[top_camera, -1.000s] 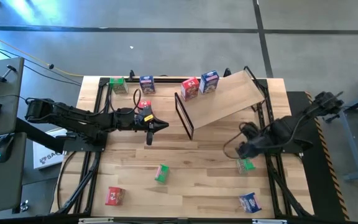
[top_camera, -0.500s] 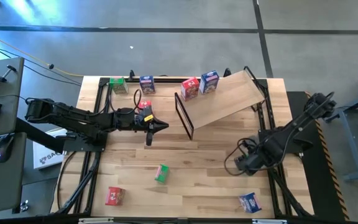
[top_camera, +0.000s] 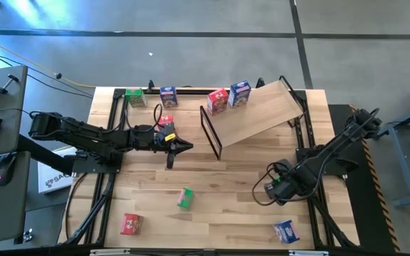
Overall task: Stack cereal on shelf
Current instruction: Put the right green cereal box on the shelf
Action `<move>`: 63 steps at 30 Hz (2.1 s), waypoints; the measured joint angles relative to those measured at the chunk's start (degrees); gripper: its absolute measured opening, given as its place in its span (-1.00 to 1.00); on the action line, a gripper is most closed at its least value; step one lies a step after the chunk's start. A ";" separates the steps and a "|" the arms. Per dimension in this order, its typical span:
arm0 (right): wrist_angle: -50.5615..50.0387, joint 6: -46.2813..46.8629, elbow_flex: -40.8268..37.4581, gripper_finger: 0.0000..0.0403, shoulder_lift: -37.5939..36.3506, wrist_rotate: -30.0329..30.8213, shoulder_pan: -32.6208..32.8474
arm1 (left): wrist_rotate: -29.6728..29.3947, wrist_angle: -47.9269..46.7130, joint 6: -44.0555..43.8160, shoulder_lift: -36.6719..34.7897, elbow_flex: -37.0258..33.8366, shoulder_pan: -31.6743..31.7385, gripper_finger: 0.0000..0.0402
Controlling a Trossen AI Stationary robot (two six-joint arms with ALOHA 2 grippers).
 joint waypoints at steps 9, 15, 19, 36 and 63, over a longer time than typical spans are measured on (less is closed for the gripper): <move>-3.68 -20.40 5.61 -0.25 -1.79 1.69 -7.47 | -0.02 0.02 0.02 0.00 0.00 0.00 -0.91; -6.71 -52.71 18.89 -0.26 -1.90 7.77 -16.17 | -0.06 0.04 0.04 0.00 0.00 0.22 -0.91; -7.25 -74.18 28.15 -0.26 -1.91 12.92 -21.35 | -0.07 0.07 -0.09 0.00 0.00 0.20 -0.91; -15.33 -130.95 38.49 -0.26 -1.35 20.25 -51.80 | -0.07 0.07 -2.53 0.00 0.00 0.15 -0.91; -14.94 -143.24 38.45 -0.07 9.94 17.48 -67.44 | -0.09 0.00 -3.52 0.00 0.00 0.15 -0.91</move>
